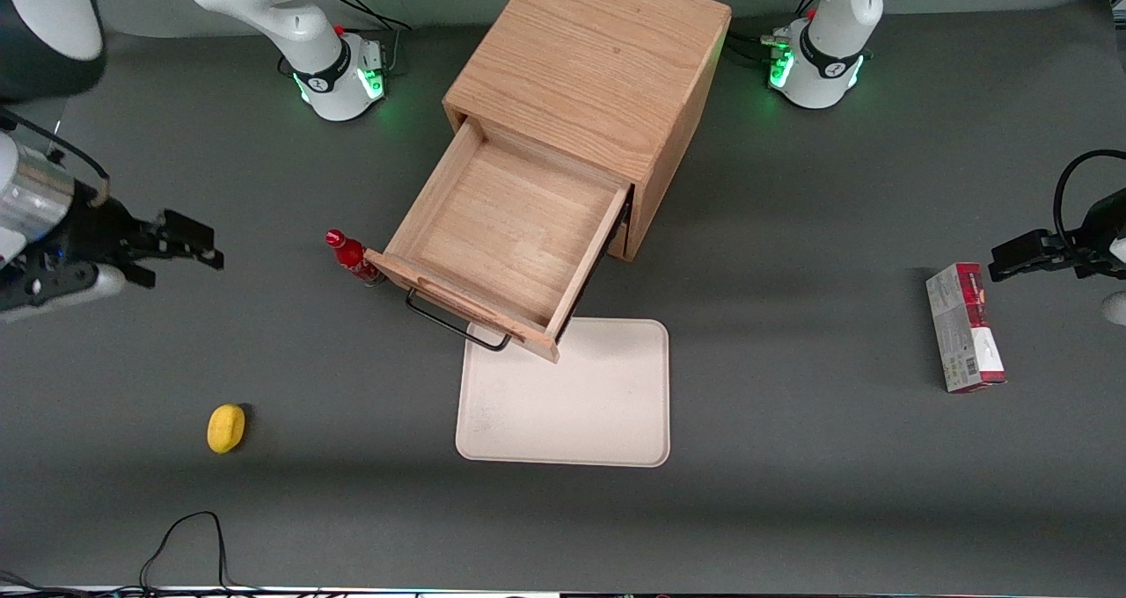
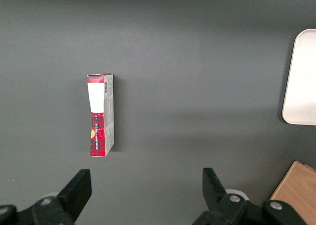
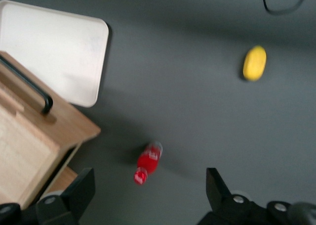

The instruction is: Open upper drawer

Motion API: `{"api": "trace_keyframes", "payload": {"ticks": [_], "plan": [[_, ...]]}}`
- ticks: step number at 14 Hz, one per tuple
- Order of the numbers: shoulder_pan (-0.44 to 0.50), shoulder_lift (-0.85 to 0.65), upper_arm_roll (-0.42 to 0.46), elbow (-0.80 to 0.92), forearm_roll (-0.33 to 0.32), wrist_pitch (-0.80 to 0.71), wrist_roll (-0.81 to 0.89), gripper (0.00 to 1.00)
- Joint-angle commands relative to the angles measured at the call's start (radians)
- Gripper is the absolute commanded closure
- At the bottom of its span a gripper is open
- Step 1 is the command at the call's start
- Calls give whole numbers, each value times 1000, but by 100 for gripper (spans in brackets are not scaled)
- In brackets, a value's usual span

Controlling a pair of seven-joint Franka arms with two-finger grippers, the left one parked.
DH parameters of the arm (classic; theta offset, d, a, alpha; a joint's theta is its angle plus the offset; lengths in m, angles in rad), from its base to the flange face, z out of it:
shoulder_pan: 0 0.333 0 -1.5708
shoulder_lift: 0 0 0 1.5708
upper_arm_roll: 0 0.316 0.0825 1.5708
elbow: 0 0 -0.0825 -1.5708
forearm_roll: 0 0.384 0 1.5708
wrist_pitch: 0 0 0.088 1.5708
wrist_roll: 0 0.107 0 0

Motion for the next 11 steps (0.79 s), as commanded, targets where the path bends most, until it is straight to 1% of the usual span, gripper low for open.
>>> {"api": "trace_keyframes", "payload": {"ticks": [1,4,7,9,11], "plan": [[-79,-137,85,-144,-88,-16,52,0],[-151,-152,137,-154,-99,-49,112,0],[-151,-129,148,-125,-96,-43,167,0],[-150,-77,160,-56,-99,-42,155,0],[-148,-60,160,-33,-99,-43,155,0]]}}
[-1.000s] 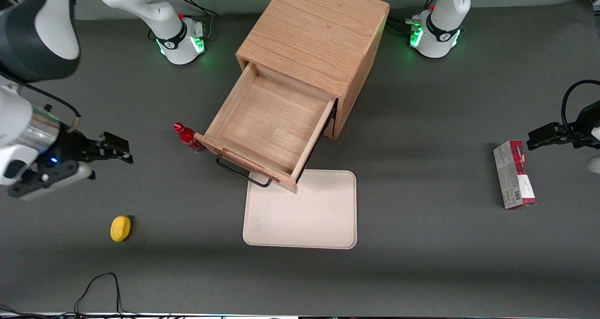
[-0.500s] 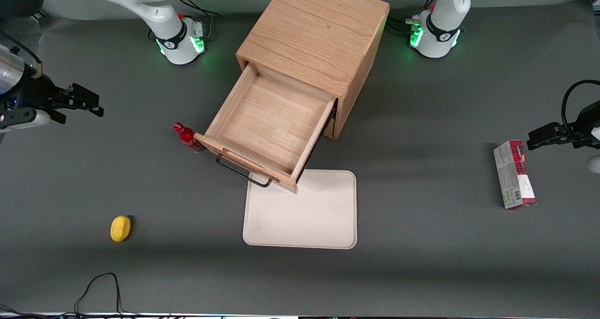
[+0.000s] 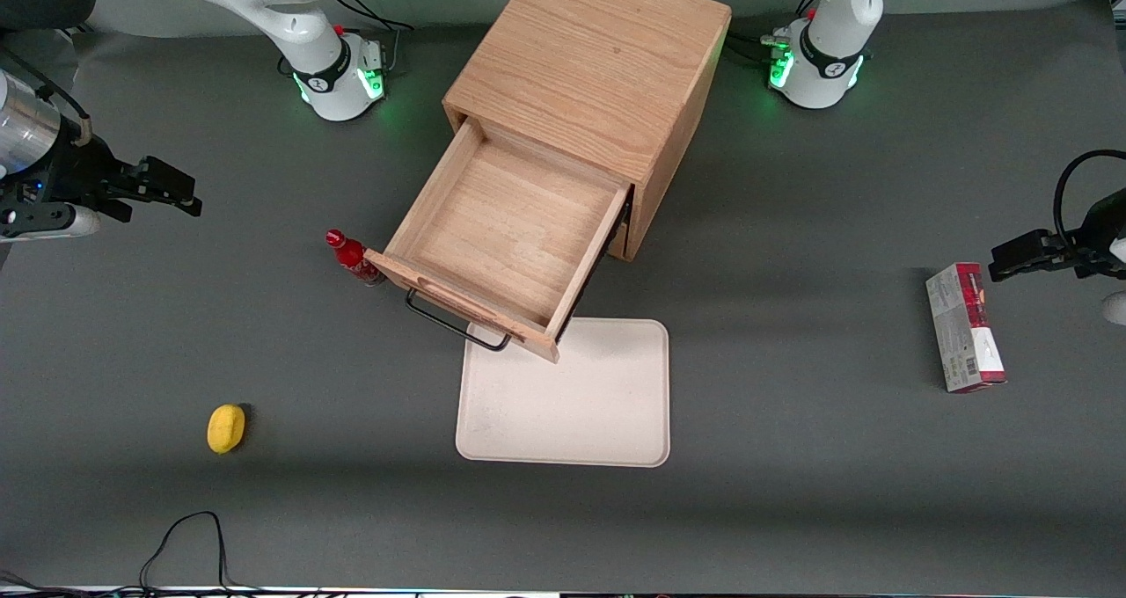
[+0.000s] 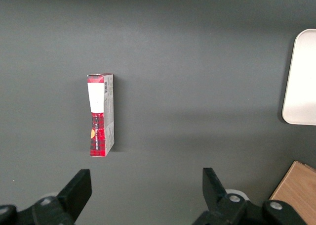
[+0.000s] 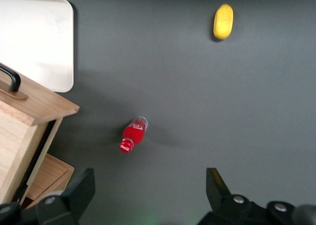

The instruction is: Open upper drawer

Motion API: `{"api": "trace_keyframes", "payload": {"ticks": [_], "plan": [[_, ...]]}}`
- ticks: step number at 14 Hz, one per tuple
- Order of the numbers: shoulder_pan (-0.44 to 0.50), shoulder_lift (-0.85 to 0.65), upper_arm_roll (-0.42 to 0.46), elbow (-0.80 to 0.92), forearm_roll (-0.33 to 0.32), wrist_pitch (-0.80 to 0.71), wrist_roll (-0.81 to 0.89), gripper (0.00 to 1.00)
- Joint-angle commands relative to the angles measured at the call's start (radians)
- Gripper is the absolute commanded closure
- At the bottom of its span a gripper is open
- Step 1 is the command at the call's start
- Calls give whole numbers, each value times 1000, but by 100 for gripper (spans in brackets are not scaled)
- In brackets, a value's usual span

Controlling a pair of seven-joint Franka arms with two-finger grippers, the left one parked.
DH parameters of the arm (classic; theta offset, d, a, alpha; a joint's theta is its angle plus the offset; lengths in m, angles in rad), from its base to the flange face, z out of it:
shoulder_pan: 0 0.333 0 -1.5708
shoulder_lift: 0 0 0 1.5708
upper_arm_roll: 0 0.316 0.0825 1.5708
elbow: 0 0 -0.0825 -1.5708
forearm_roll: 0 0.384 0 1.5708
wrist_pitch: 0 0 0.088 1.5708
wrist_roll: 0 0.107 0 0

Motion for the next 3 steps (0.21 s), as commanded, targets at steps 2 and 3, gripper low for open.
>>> {"api": "trace_keyframes", "payload": {"ticks": [2,3], "plan": [[-9,43,14,64,-21,-6,30,0],[-11,46,14,65,-21,-5,30,0]]}}
